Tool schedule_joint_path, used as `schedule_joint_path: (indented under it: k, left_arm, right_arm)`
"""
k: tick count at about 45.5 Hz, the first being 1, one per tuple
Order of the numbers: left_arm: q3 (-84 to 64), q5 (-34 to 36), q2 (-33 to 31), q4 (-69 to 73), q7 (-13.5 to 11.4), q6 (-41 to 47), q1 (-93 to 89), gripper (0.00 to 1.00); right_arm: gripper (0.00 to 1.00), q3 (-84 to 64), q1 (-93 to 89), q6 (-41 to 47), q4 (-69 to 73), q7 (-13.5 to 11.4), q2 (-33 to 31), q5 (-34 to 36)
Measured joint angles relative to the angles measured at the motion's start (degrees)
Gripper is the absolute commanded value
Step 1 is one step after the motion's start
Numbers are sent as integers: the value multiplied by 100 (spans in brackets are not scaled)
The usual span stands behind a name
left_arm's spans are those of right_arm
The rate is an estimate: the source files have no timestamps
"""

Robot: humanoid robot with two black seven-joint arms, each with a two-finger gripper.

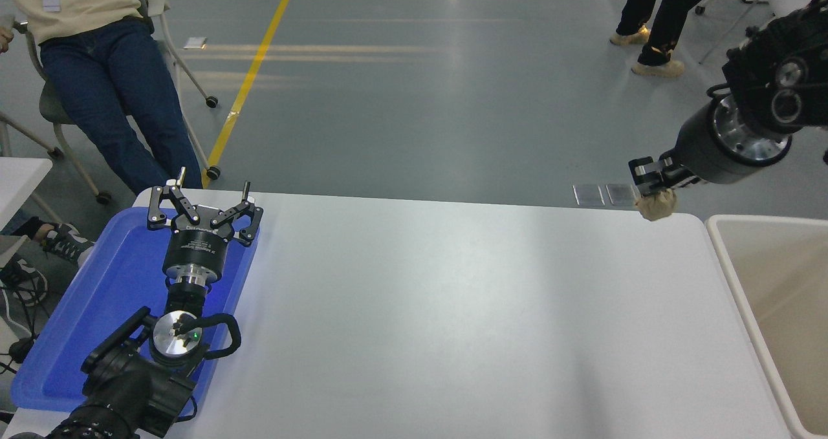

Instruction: Pick up paper ball place in dustbin

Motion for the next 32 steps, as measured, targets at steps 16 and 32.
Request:
schedule_joint_path:
  k: [16, 32]
  left_arm:
    - [0, 5, 0, 2, 0, -5, 0, 100]
    - [0, 7, 0, 2, 0, -5, -1, 100]
  right_arm:
    - [0, 42, -752, 412, -1071, 7, -1014, -553]
    - [0, 517, -1824, 872, -2567, 232, -1896, -1117]
